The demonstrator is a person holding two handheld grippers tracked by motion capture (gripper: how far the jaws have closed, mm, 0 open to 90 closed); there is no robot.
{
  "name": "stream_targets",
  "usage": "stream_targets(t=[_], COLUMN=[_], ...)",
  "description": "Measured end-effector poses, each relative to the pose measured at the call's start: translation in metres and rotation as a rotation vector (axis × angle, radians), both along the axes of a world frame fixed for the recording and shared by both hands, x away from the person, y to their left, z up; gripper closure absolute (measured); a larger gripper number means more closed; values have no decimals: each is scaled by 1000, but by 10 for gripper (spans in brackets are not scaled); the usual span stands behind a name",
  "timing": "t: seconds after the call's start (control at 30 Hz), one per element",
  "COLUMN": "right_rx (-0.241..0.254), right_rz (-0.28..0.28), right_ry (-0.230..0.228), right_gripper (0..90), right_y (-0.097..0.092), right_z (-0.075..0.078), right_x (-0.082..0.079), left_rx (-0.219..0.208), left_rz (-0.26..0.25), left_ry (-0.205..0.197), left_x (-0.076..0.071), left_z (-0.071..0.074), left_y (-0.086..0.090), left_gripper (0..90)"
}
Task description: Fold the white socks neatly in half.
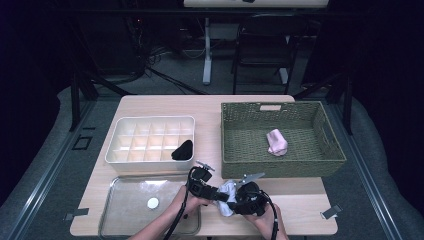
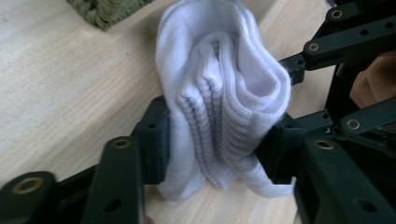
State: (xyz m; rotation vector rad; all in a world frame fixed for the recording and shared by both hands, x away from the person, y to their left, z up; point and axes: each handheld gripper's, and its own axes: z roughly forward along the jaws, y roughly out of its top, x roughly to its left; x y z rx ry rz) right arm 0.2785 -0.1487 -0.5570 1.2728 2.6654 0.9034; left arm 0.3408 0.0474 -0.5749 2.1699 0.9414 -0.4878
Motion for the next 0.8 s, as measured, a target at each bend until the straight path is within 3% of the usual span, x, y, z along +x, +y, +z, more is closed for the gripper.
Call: stream_targets(t=[0.17,0.23,0.3,0.37,0.47,0.63,0.8], right_rx=[2,27,19,4,41,33,18], right_rz=[-3,-19,-6,-15,-36,-27,-34], right_ry=[4,23,35,51,52,43,44], right_gripper=[614,537,447,355,280,236,207], right_y=[0,0,-3,-6,-12,-22,-30], right_z=[0,0,1,2,4,7,8], right_x=[1,1,2,3,1,0,0], left_rx=[2,4,3,18,37,84,93], left_rz=[1,-1,1,-5,-6,-6,-17], left_ry=[-20,-30,-35,-59,-105,-178,-220], left_x=[-2,-3,-4,-6,-10,-15,-21], left_z=[2,3,5,9,15,24,32], left_y=[-1,0,0,0,1,3,6], left_gripper=[616,623,625,625,623,621,617])
